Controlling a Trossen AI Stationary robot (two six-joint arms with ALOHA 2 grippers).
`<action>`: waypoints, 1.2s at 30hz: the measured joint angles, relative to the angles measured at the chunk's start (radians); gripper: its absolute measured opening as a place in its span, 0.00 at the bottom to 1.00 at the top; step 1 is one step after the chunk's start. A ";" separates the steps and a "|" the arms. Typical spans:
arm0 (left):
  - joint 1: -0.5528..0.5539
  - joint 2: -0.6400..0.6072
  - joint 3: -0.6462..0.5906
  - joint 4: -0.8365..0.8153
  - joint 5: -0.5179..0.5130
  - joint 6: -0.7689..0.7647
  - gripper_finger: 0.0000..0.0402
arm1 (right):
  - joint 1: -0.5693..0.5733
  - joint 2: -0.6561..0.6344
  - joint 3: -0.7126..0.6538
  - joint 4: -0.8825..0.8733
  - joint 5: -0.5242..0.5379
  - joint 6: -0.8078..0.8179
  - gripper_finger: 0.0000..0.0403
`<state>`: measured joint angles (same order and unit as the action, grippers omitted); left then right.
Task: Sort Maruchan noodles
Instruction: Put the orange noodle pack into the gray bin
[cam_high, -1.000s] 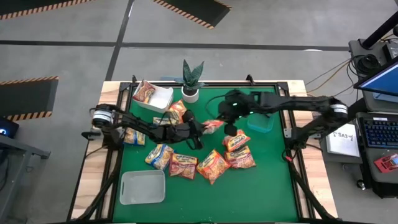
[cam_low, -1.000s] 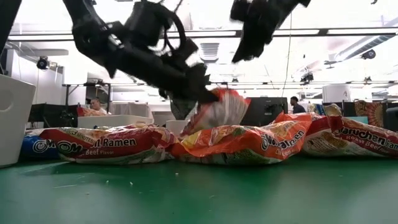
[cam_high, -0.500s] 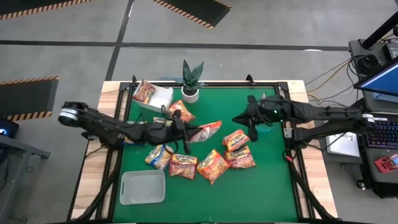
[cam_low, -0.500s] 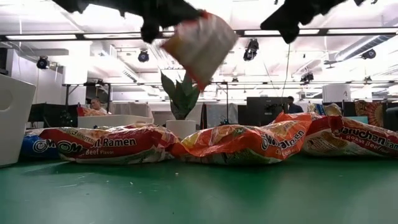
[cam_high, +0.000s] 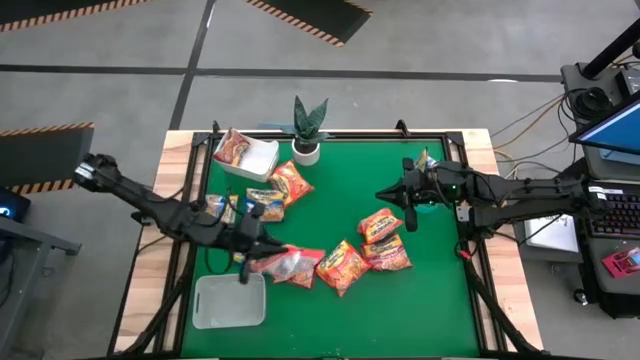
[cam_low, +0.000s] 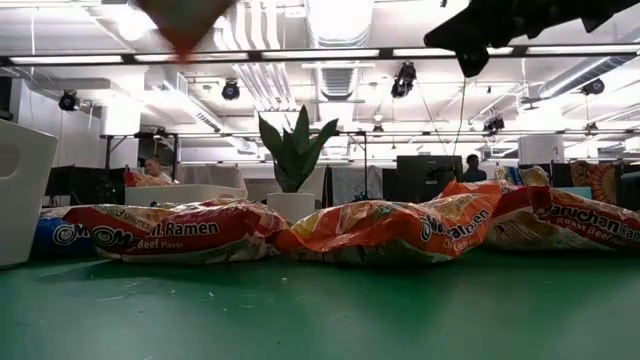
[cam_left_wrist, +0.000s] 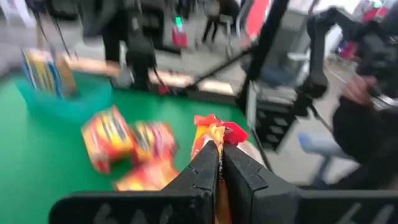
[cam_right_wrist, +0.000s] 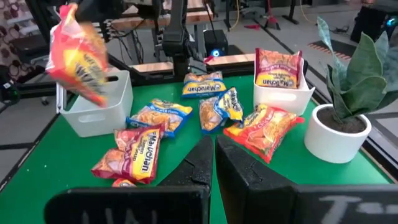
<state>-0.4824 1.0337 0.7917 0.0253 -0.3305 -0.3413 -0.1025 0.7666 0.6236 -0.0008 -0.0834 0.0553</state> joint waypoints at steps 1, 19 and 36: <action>-0.021 -0.017 0.008 -0.060 0.000 -0.047 0.00 | 0.000 0.000 0.001 0.001 0.000 0.000 0.02; -0.287 0.152 0.404 -1.116 0.162 -0.977 0.00 | 0.000 0.049 0.002 0.008 -0.002 0.023 0.02; -0.303 0.452 0.569 -1.149 0.304 -0.849 0.00 | 0.000 0.066 0.003 0.017 -0.002 0.024 0.02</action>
<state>-0.7856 1.4861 1.3609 -1.1234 -0.0262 -1.1899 -0.1024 0.8326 0.6262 0.0166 -0.0856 0.0792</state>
